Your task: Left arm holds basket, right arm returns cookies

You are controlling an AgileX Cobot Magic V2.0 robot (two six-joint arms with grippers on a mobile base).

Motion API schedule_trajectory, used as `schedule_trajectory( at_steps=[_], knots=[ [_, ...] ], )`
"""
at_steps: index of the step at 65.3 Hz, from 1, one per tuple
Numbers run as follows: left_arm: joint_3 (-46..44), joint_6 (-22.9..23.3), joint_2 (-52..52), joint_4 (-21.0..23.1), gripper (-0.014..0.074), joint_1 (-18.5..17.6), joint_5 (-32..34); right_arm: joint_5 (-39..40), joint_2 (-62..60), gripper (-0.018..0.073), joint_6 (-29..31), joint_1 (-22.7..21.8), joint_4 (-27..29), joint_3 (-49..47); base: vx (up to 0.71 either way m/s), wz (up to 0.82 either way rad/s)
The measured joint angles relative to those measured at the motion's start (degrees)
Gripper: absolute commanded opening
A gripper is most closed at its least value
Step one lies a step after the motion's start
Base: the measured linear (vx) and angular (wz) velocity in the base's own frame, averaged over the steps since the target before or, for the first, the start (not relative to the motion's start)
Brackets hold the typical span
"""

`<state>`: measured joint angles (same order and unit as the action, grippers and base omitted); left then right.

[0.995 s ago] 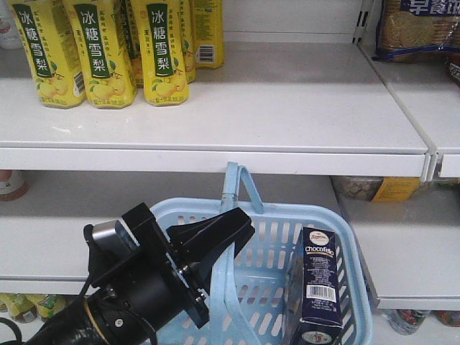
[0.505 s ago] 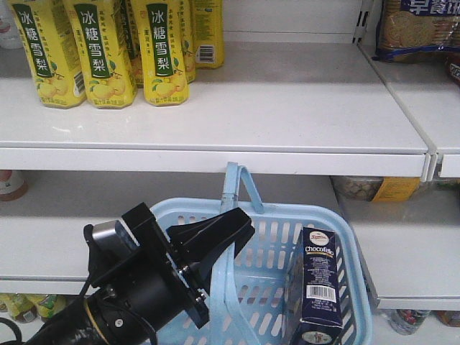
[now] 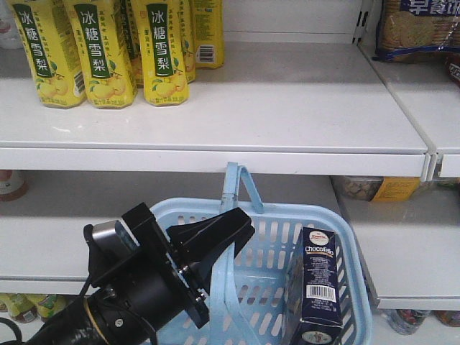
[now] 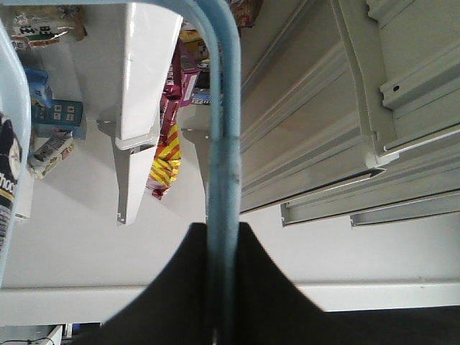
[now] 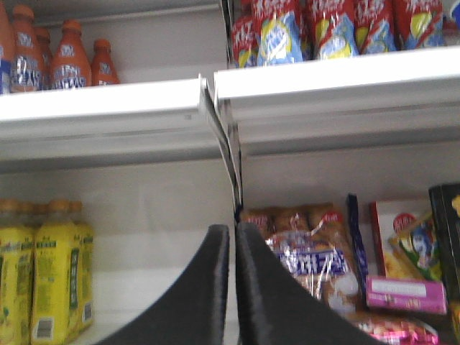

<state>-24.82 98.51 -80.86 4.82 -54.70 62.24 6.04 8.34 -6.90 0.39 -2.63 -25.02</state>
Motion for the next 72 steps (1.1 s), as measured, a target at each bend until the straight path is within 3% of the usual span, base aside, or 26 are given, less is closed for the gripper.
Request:
schedule_trajectory(
  at_steps=[15, 34, 42, 48, 56, 72],
  knots=[
    [0.0, 0.0, 0.0, 0.0, -0.0003, 0.0, 0.0, -0.3, 6.3, 0.0132, 0.1, 0.0, -1.3, -10.3, 0.0, 0.0],
    [0.0, 0.0, 0.0, 0.0, -0.0003, 0.0, 0.0, -5.2, 14.6, 0.0511, 0.1, 0.0, -1.4, -23.1, 0.0, 0.0],
    [0.0, 0.0, 0.0, 0.0, -0.0003, 0.0, 0.0, -8.6, 17.9, 0.0599, 0.1, 0.0, -1.0, -27.1, 0.0, 0.0],
    [0.0, 0.0, 0.0, 0.0, -0.0003, 0.0, 0.0, -11.8, 20.7, 0.0608, 0.1, 0.2, 0.3, -29.4, 0.0, 0.0],
    [0.0, 0.0, 0.0, 0.0, -0.0003, 0.0, 0.0, -16.9, 25.0, 0.0602, 0.1, 3.6, 1.7, -32.5, 0.0, 0.0],
    [0.0, 0.0, 0.0, 0.0, -0.0003, 0.0, 0.0, -29.1, 34.5, 0.0594, 0.1, 16.5, 1.5, -38.3, 0.0, 0.0]
  ],
)
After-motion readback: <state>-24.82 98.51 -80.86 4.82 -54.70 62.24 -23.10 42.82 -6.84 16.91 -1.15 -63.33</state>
